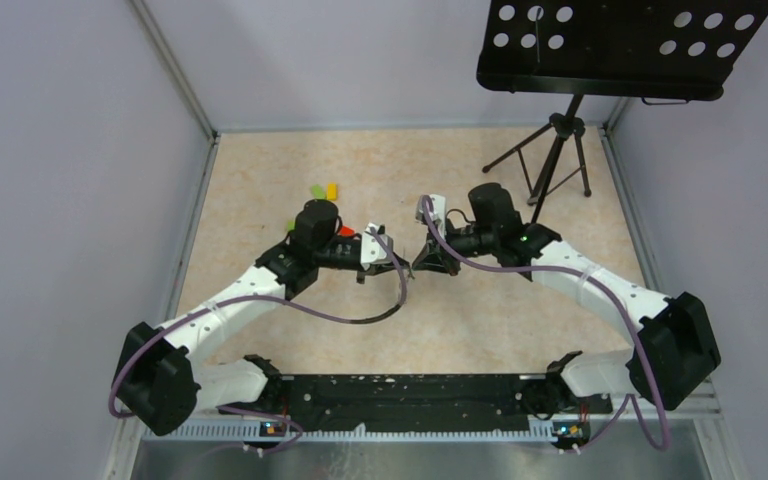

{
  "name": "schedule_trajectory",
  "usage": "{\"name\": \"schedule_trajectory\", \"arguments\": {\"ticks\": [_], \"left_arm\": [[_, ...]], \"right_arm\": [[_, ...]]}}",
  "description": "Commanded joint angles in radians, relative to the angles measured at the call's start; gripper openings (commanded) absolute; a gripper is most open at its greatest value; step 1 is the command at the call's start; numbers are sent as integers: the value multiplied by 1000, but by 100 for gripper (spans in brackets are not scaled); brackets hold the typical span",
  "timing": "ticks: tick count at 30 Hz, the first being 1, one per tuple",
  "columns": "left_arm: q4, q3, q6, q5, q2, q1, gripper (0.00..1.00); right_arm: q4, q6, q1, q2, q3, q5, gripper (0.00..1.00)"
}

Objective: Put the keys on the keyring
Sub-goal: Insert the key onto the keyring.

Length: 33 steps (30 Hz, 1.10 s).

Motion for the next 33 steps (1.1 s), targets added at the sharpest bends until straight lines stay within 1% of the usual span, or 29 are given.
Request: {"name": "schedule_trajectory", "arguments": {"ticks": [1, 6, 14, 23, 33], "left_arm": [[25, -6, 27, 41, -17, -9, 0], [16, -9, 44, 53, -12, -17, 0], [13, -9, 54, 34, -3, -24, 0], [23, -4, 53, 25, 12, -27, 0], [24, 11, 53, 29, 30, -29, 0]], "right_arm": [[34, 8, -13, 10, 48, 20, 0], [30, 12, -16, 13, 53, 9, 0], [29, 2, -19, -4, 49, -11, 0], [18, -16, -21, -10, 48, -65, 0], [8, -30, -21, -3, 49, -86, 0]]}}
